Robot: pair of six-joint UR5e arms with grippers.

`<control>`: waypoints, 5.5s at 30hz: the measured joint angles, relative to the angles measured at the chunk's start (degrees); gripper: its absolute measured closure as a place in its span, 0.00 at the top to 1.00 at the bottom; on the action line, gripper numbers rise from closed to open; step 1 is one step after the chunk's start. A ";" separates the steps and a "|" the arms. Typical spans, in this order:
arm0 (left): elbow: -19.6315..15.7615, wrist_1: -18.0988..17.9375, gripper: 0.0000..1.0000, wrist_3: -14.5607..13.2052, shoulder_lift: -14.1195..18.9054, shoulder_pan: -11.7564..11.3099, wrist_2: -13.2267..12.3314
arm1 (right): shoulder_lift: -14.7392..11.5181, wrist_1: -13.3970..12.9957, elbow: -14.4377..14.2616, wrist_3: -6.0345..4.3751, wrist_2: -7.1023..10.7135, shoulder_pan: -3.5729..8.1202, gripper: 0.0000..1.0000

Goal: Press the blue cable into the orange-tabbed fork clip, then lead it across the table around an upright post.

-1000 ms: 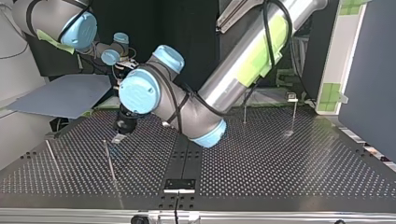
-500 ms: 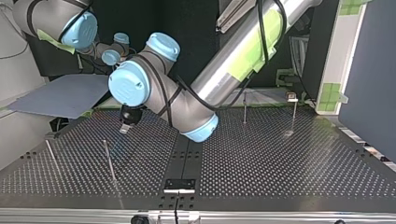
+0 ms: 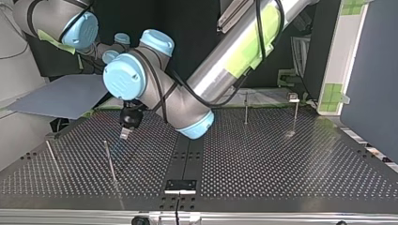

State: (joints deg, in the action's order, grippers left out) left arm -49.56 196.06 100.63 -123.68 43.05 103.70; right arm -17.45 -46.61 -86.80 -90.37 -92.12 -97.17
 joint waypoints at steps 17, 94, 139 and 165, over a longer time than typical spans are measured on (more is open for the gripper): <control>0.00 -3.42 0.98 2.11 -0.01 0.63 6.28 | 0.02 0.02 0.07 0.00 0.05 0.01 0.00; -0.01 -17.68 0.98 30.12 -8.32 7.28 17.60 | 0.04 0.37 0.06 0.09 0.39 -0.02 0.00; 3.45 -23.48 0.98 40.64 -9.87 -0.89 10.54 | 0.02 0.76 0.07 0.09 0.53 -0.18 0.00; 4.85 -18.74 0.98 34.90 -12.79 -2.50 13.52 | 0.03 0.95 0.01 0.17 0.53 -0.29 0.00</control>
State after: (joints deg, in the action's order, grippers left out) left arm -44.71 177.32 135.53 -136.47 40.55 117.22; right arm -17.42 -45.66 -86.80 -90.20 -91.59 -97.46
